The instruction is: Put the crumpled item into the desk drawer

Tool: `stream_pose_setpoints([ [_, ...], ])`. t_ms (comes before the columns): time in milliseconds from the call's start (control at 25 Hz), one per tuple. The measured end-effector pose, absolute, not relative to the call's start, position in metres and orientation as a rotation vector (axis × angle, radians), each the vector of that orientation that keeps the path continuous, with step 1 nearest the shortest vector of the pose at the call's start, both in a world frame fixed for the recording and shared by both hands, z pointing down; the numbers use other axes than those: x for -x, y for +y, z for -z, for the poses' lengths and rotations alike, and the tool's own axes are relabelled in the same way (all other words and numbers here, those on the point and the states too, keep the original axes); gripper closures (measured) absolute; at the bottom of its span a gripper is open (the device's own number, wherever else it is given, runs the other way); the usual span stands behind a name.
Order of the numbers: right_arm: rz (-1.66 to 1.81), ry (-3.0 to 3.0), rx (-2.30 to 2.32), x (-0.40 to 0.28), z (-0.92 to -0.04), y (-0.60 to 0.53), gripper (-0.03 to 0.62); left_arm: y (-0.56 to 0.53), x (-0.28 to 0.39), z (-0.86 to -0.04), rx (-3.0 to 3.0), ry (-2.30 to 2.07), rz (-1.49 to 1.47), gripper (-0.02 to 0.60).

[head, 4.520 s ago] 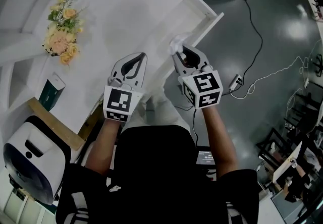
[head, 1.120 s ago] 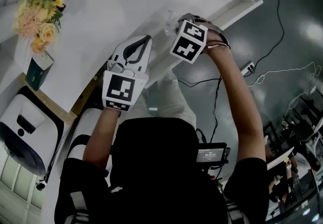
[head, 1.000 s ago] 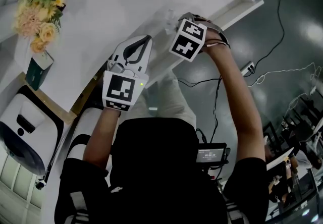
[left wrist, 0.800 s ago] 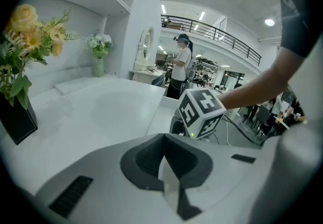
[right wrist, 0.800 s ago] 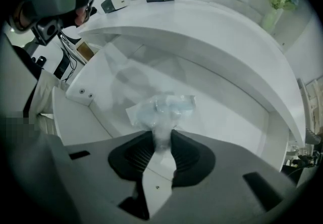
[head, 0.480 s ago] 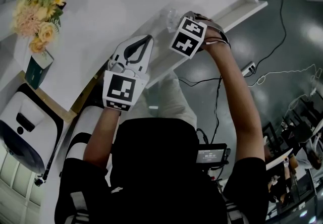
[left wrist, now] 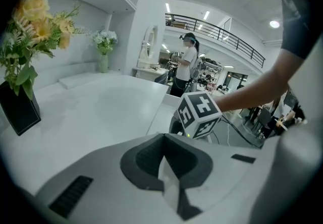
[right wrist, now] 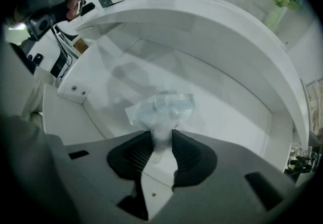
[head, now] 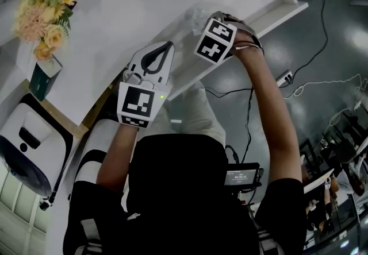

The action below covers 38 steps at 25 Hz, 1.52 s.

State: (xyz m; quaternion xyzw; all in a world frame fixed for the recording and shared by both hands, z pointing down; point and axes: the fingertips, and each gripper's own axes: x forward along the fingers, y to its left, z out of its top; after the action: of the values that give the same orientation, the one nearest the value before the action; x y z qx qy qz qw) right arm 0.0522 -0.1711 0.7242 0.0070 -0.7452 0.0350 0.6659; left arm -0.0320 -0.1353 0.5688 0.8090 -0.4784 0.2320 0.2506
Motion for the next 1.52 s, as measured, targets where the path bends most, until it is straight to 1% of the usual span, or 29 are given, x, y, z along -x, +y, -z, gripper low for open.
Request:
stream_pose_setpoints([
  [520, -0.094, -1.695, -0.023, -0.051, -0.718, -0.170, 0.444, -0.136, 0.033, -0.566, -2.212, -1.299, -0.629, 0.575],
  [800, -0.080, -1.706, -0.045, -0.050, -0.709, -0.172, 0.444, -0.139, 0.033, -0.559, -2.230, -1.301, -0.625, 0.575],
  [880, -0.076, -1.711, -0.052, -0.050, -0.706, -0.171, 0.447, -0.141, 0.033, -0.556, -2.235, -1.304, -0.622, 0.575],
  [1000, -0.069, -1.723, -0.069, -0.050, -0.699, -0.172, 0.470, -0.142, 0.032, -0.551, -2.244, -1.309, -0.616, 0.575],
  [1440, -0.079, -1.753, -0.145, -0.049, -0.672, -0.176, 0.497, -0.147, 0.035, -0.532, -2.282, -1.318, -0.606, 0.575],
  [1520, -0.083, -1.762, -0.169, -0.050, -0.666, -0.177, 0.518, -0.147, 0.035, -0.528, -2.290, -1.321, -0.604, 0.575],
])
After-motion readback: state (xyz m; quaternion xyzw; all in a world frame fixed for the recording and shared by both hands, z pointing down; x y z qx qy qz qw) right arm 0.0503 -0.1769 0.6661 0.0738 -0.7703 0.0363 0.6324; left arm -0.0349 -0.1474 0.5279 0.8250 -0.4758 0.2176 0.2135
